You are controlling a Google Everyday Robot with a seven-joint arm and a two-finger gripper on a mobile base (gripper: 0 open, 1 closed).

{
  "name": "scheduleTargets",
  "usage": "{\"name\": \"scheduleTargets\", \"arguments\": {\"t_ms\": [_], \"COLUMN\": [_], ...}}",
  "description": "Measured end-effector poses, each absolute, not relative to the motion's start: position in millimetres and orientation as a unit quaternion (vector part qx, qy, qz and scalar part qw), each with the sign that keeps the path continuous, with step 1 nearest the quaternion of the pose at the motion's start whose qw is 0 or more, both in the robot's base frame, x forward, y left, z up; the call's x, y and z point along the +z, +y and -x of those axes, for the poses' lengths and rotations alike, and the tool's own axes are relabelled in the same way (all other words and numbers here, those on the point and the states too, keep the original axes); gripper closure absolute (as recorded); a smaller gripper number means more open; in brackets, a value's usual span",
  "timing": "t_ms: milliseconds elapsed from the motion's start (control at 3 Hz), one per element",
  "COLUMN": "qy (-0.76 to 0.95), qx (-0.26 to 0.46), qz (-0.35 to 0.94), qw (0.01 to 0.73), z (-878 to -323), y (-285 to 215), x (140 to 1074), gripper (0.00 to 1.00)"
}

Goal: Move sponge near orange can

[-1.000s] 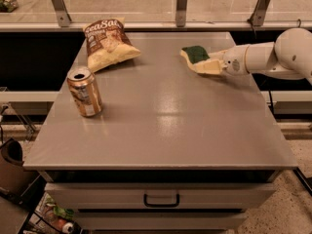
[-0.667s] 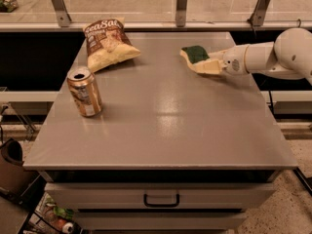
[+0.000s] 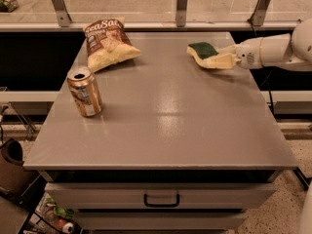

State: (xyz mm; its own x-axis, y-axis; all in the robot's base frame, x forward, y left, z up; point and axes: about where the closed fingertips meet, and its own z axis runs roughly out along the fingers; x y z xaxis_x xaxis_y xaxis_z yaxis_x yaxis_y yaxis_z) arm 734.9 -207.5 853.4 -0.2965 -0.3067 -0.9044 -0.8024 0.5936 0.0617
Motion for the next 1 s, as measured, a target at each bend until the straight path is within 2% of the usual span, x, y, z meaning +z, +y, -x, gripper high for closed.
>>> {"name": "scheduleTargets", "arguments": {"t_ms": [333,1000], "qy": [0.749,0.747], "qx": [0.278,0.254], "qz": [0.384,0.414], "qw": [0.463,0.454], "z": [-721.8,-668.2], "y": [-235.6,-265.0], "x": [885.7,947.3], "gripper": [1.0,1.0]}}
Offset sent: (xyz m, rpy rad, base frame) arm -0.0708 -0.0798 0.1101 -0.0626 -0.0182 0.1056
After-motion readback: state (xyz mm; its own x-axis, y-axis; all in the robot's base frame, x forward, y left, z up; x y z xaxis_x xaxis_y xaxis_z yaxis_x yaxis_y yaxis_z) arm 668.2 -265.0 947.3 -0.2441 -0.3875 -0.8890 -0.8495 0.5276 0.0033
